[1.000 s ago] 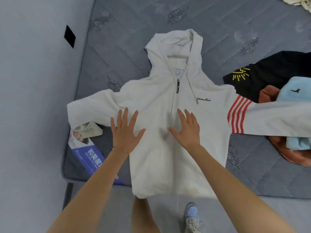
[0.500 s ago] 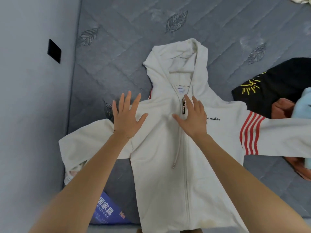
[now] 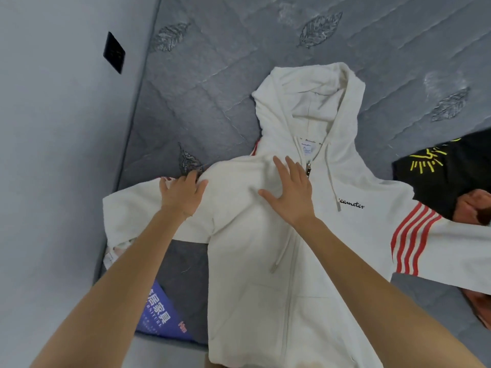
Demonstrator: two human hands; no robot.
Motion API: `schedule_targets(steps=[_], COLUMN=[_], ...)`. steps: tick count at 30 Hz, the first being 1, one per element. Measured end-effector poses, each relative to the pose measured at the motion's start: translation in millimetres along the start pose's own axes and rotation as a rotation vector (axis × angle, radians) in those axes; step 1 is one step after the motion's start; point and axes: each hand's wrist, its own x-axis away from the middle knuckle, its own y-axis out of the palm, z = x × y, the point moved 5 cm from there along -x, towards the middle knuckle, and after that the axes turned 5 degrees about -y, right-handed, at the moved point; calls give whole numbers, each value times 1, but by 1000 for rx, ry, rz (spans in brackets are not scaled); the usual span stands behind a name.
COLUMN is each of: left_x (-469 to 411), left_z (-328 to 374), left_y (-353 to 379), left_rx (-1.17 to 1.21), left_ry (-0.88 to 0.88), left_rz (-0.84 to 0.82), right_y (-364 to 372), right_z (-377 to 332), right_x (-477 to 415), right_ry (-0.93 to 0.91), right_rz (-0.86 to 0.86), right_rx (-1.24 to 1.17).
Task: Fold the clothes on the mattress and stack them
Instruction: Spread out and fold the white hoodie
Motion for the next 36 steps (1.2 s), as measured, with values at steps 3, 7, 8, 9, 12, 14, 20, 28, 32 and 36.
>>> schedule_targets(steps=[3,7,8,9,12,14,20,28,32,36], left_x=[-1,14,17,21,29,31,22,40,57,61], left_z=[-29,-52,-56,-58,-65,-67,-117,-175,-168,-165], left_y=[2,-12,-18,-24,-38,-41,-23,-27,-42,-51], left_rx=[-64,-33,13,100,423,569,247,349,648,720], left_ry=[60,325,379,412,400,390,291,270,364,386], left_rz=[-181,-58,23,83,90,42,-163,82,32,-3], right_y=[10,32,37,41,58,67,64,71,97,110], right_z=[-25,-74,-87,-100,-135,-151,-175,-193,-220,-246], right_x=[-8,-14,-15,-15,-14,-15,-24,-25,-14,-6], right_ry=[-88,-252,-298,-348,-457,-463,-429,-348,-419,-544], right_rz=[-38,-102,-111,-121,-184,-241,-173,-109,-330,-357], right_rx=[-12,-54,-70,-70,-34,-5,-84,-77,-16,66])
